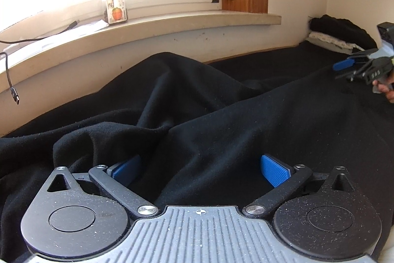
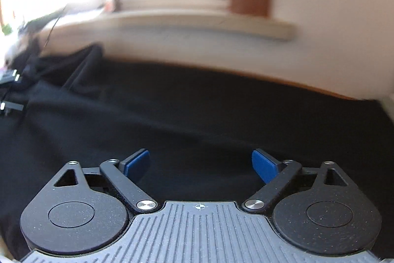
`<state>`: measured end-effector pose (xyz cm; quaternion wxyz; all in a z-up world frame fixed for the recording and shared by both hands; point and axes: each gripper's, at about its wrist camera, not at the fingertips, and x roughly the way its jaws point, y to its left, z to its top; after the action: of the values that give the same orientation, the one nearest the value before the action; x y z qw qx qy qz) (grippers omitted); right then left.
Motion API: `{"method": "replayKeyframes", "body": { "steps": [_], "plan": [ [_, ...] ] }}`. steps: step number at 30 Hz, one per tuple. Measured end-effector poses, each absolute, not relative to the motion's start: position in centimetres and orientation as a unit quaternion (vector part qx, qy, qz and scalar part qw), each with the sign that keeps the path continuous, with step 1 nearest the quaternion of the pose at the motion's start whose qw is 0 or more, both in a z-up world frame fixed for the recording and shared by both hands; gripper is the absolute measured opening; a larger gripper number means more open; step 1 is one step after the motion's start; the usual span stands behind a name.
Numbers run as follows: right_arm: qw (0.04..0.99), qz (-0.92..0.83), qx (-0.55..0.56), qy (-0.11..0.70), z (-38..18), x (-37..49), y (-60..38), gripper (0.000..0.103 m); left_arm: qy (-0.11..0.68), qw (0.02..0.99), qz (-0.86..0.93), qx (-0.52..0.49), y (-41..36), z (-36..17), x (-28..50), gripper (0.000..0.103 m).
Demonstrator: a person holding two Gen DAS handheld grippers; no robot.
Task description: Fold clothes
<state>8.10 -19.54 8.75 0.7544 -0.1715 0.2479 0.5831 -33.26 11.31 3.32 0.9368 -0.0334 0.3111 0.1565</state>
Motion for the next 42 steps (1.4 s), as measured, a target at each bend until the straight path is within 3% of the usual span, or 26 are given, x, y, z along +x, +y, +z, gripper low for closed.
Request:
{"method": "replayKeyframes", "body": {
  "steps": [4,17,26,28,29,30,31,39,42],
  "plan": [
    [0.738,0.598,-0.183,0.256,7.9,7.7,-18.3,0.103,0.312,0.936,0.156,-0.035,11.4,3.3,-33.3,0.103],
    [0.725,0.607,-0.198,0.259,7.0,7.5,-17.5,0.103,0.301,0.935,0.183,-0.048,11.2,3.8,-34.5,0.103],
    [0.725,0.607,-0.198,0.259,7.0,7.4,-17.3,0.103,0.270,0.914,0.292,-0.074,11.9,7.2,-47.6,0.102],
    [0.725,0.607,-0.198,0.259,7.1,7.4,-17.3,0.103,0.264,0.903,0.330,-0.082,13.0,7.7,-51.2,0.097],
    [0.725,0.607,-0.198,0.259,7.1,7.4,-17.3,0.103,0.264,0.896,0.345,-0.090,13.6,7.8,-52.9,0.087],
    [0.725,0.607,-0.199,0.259,7.1,7.4,-17.3,0.103,0.265,0.890,0.359,-0.098,14.3,7.7,-54.3,0.068],
    [0.725,0.607,-0.199,0.259,7.1,7.5,-17.3,0.103,0.268,0.882,0.372,-0.105,14.9,7.5,-55.4,0.060],
    [0.724,0.607,-0.199,0.259,7.0,7.5,-17.3,0.103,0.266,0.879,0.368,-0.149,16.1,5.1,-58.4,0.045],
    [0.725,0.607,-0.199,0.259,7.0,7.5,-17.3,0.103,0.275,0.877,0.366,-0.147,16.1,4.6,-57.8,0.046]
  ]
}}
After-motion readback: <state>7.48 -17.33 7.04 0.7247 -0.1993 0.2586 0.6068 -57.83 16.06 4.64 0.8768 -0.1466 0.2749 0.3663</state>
